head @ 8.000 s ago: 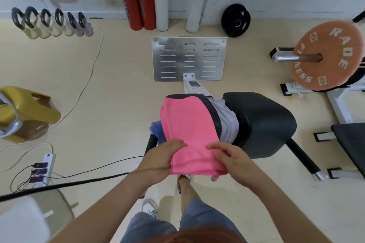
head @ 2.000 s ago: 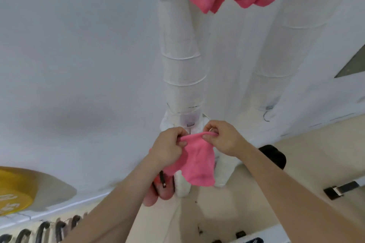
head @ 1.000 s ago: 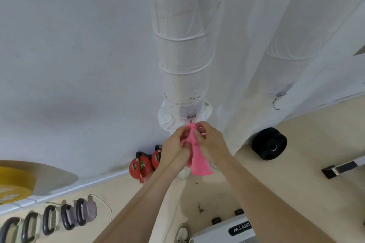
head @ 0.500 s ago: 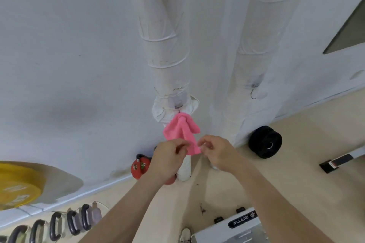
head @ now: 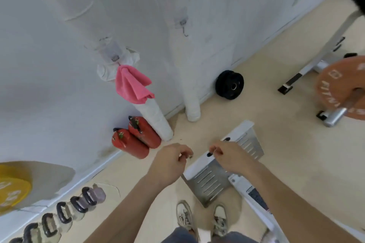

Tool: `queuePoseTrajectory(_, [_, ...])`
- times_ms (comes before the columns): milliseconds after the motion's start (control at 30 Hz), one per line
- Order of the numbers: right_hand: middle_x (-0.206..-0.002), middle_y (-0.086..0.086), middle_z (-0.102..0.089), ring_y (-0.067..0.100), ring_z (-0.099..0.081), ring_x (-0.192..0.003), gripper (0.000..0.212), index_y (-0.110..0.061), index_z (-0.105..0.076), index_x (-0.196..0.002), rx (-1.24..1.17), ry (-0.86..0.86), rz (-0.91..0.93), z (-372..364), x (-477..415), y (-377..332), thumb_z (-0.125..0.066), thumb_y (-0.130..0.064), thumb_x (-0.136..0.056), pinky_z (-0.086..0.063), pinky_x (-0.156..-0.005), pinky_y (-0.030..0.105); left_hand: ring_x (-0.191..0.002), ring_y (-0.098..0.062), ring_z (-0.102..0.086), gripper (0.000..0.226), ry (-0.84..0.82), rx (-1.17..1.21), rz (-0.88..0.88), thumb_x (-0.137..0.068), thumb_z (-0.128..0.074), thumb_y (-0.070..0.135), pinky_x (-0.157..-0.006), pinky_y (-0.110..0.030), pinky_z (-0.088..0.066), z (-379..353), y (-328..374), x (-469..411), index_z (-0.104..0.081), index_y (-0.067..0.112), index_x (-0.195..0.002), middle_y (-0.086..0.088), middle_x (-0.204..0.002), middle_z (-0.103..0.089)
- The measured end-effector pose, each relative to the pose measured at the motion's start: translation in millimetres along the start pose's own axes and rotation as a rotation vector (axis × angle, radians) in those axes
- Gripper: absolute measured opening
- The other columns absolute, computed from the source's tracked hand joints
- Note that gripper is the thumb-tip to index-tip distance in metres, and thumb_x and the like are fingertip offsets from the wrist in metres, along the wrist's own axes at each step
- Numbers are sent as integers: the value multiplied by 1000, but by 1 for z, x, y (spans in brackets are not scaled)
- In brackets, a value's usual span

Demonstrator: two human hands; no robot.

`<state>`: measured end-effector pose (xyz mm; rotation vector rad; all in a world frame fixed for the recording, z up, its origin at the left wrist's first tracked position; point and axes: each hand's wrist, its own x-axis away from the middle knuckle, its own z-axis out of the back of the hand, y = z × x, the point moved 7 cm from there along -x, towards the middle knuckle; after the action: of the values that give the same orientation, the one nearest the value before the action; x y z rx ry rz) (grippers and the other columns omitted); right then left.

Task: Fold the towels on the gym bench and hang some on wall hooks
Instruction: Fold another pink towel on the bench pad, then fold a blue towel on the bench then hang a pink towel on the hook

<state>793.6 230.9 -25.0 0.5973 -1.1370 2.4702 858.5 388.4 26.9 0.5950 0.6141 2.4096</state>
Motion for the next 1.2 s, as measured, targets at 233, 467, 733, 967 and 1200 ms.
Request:
queuePoseTrajectory(233, [-76,4,-60,4,-59,-59,30,-11,-56,-119,-264,339,-382,-40,119,151,-41,-4,-95,-43,-54,17,-73,-18,-62,20,-244,-12,-45,-93,-52,32,-72,-32,-47,-93,36,34,-69,23,-88,1,-70,-67])
queuePoseTrajectory(467, [-116,4,-60,22,-59,-96,39,-21,-48,-128,-370,452,-785,-122,271,240,-47,-8,-92,-49,-81,33,-80,-9,-52,27,-386,-15,-222,-90,-51,5,-71,-16,-36,-180,58,77,-67,21,-105,8,-89,-58])
queuePoseTrajectory(733, [-121,9,-63,29,-60,-108,28,-8,-60,-115,-345,369,-1018,-195,403,289,-47,-16,-92,-46,-95,37,-63,-11,-50,22,-631,-50,-285,-91,-53,19,-61,-24,-39,-279,102,157,-62,34,-103,8,-63,-48])
queuePoseTrajectory(967, [-120,8,-63,31,-58,-108,34,-20,-53,-123,-200,266,-1039,-255,494,350,-44,-15,-91,-47,-90,37,-86,-14,-51,28,-758,-141,-492,-90,-49,12,-75,-24,-39,-382,169,242,-65,22,-110,7,-86,-54])
queuePoseTrajectory(1200, [-130,-1,-54,26,-51,-115,66,-27,-27,-145,-97,213,-895,-308,536,423,-56,-24,-85,-47,-88,41,-123,-23,-44,34,-968,-393,-619,-91,-47,14,-99,-35,-40,-535,190,359,-61,18,-121,-3,-133,-51])
